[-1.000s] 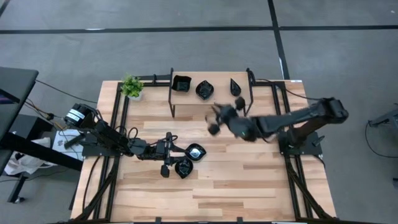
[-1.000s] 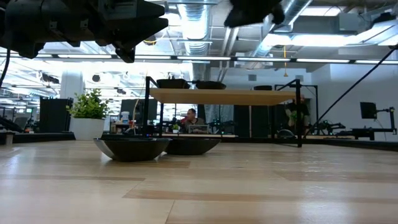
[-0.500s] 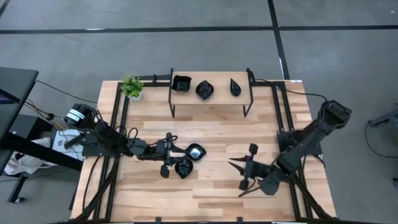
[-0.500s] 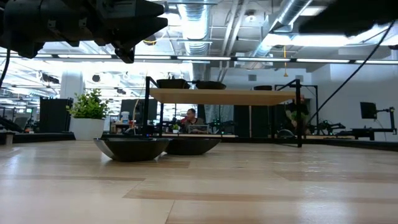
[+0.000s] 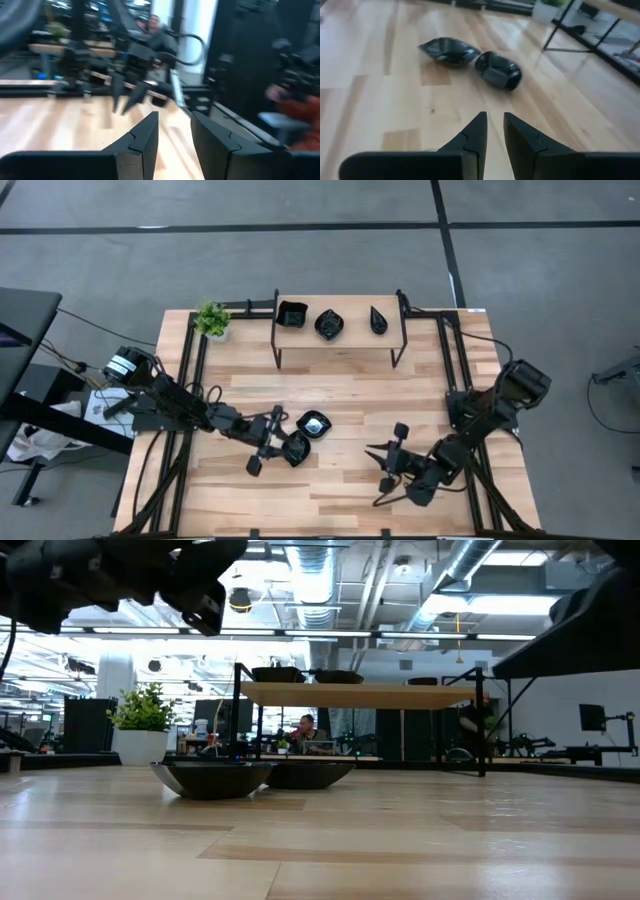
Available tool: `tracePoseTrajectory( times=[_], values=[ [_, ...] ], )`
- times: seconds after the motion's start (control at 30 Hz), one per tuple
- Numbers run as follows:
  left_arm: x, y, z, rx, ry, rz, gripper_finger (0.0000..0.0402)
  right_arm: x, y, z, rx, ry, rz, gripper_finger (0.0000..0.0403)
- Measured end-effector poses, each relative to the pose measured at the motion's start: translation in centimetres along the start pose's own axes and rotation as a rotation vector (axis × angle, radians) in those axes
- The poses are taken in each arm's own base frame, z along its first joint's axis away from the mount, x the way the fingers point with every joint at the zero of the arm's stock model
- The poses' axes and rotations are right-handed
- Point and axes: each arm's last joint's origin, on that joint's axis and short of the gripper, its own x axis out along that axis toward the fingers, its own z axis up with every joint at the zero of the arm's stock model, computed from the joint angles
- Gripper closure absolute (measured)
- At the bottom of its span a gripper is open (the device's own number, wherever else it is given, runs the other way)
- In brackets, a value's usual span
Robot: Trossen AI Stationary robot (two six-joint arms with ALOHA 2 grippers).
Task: Pick & Place Mini shaped plates
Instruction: Stack the black leaf shaped plate on top of the black leaf shaped plate on the shelf
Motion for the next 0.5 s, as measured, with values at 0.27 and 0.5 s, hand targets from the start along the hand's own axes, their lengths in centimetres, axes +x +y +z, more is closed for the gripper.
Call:
tracePoseTrajectory(
  times=[0.27, 0.5],
  values=[
    [0.1, -1.2, -1.3, 0.081, 0.145, -0.031, 0.0277, 0.1, 0.2, -0.1, 0.032, 0.04, 0.061, 0.0343],
    [0.0, -0.9, -2.3, 0.111, 0.267, 0.096, 0.0245, 0.1, 0.2, -0.1, 0.06, 0.054, 0.075, 0.0343]
  ],
)
